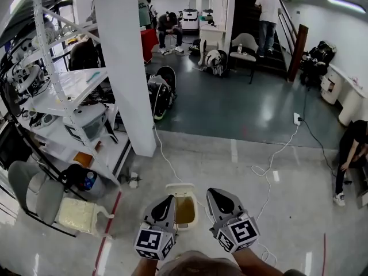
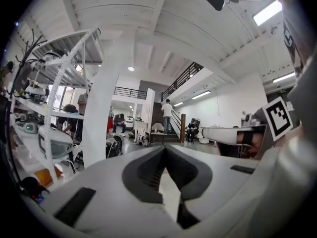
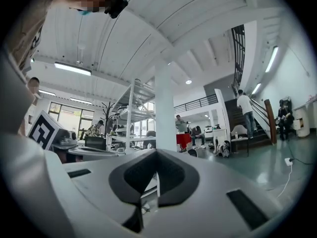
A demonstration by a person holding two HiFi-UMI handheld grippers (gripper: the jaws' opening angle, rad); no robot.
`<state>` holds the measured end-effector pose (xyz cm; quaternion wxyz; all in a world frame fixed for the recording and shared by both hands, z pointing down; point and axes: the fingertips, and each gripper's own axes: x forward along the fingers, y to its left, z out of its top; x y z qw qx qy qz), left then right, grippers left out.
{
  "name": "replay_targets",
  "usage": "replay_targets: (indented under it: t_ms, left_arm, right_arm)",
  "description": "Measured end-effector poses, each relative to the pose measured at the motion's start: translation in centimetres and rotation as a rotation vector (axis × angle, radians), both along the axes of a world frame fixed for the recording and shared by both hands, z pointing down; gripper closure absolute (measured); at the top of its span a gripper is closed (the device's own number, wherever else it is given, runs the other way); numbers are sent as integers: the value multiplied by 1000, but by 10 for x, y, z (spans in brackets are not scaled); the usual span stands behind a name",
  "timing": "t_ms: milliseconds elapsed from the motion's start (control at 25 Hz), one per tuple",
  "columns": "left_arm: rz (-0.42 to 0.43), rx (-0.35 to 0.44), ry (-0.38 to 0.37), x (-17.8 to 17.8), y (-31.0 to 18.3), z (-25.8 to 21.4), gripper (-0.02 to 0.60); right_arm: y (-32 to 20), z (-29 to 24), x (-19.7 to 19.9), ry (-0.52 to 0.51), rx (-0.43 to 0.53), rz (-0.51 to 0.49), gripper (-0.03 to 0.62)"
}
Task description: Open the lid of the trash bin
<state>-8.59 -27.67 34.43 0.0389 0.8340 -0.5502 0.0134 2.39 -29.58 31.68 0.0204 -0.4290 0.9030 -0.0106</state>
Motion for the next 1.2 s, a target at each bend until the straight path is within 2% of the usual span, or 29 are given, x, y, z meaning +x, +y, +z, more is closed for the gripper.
replay_targets:
  t_ms: [760, 1200]
  left_arm:
    - [9, -14, -27, 4, -5, 1, 594]
    - [11, -32, -43, 24, -7, 12, 594]
  right_arm:
    - [-12, 4, 3, 6, -13, -22, 563]
    - [-14, 19, 20, -7, -32, -42, 563]
